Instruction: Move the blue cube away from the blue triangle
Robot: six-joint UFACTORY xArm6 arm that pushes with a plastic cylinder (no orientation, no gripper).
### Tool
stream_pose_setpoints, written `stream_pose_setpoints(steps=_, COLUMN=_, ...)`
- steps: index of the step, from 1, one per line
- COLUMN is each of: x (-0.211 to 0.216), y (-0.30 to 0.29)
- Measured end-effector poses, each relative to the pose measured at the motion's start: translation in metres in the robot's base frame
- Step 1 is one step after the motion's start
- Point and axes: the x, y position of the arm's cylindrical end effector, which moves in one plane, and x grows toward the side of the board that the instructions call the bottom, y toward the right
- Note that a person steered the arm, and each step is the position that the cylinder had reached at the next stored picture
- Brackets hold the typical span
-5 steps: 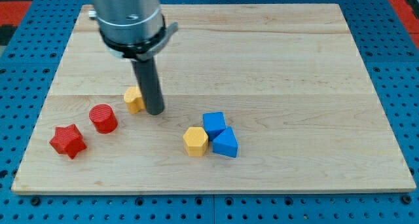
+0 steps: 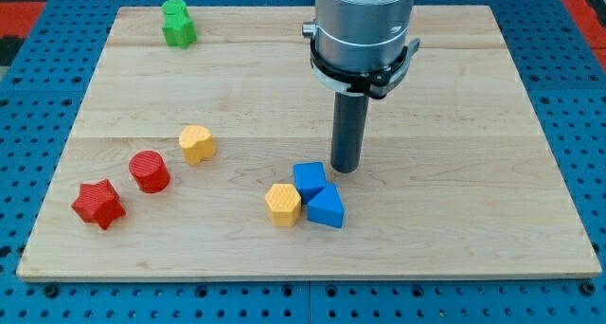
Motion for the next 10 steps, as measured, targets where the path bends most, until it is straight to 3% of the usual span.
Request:
stream_pose_setpoints(steps=7, x=-0.014, y=0.014)
stream_pose_setpoints(steps=8, x=0.006, y=0.036)
stream_pose_setpoints(steps=9, x=0.039, y=0.016)
stream_pose_setpoints(steps=10, x=0.040, y=-0.009)
